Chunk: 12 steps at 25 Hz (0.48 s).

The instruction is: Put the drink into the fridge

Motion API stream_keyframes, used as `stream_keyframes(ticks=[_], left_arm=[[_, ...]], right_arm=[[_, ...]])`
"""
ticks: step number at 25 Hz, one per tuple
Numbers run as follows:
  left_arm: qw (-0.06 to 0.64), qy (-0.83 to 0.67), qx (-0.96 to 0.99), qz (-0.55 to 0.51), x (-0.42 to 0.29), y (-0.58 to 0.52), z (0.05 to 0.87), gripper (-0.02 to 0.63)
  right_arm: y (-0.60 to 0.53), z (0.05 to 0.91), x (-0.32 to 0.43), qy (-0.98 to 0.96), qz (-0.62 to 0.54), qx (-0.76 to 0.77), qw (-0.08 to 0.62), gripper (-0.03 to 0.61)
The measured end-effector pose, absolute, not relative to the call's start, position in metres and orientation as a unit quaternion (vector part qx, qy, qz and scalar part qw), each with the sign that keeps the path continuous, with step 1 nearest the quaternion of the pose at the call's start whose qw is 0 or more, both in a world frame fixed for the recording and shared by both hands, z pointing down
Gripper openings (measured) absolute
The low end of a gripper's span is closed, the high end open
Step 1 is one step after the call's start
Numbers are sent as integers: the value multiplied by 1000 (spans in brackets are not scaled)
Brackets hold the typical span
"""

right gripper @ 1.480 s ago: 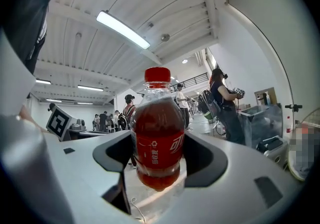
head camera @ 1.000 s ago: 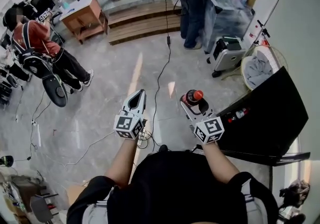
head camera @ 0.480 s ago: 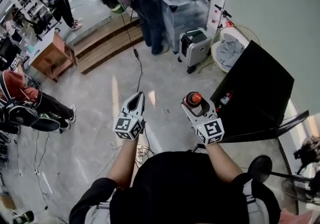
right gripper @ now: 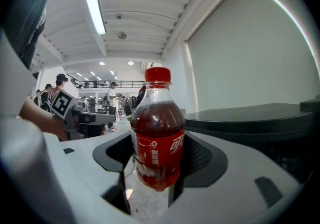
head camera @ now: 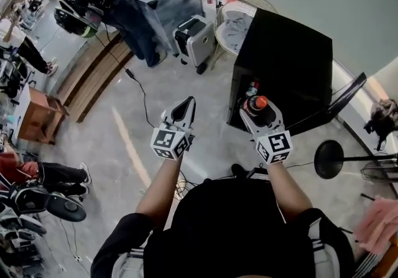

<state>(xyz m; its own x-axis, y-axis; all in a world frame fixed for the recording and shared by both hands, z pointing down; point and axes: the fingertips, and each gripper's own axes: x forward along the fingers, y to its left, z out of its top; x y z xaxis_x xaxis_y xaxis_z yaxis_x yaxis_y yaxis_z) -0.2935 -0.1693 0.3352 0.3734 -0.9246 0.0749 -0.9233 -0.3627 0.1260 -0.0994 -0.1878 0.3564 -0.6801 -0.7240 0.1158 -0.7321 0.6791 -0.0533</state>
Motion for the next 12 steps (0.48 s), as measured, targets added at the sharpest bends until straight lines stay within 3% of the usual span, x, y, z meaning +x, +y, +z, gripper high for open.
stream_keyframes(ticks=[12], left_arm=[[103,-446,889,-6,-113,-209,364,15]], right_arm=[[-190,387,37,-860,66,504,56,310]])
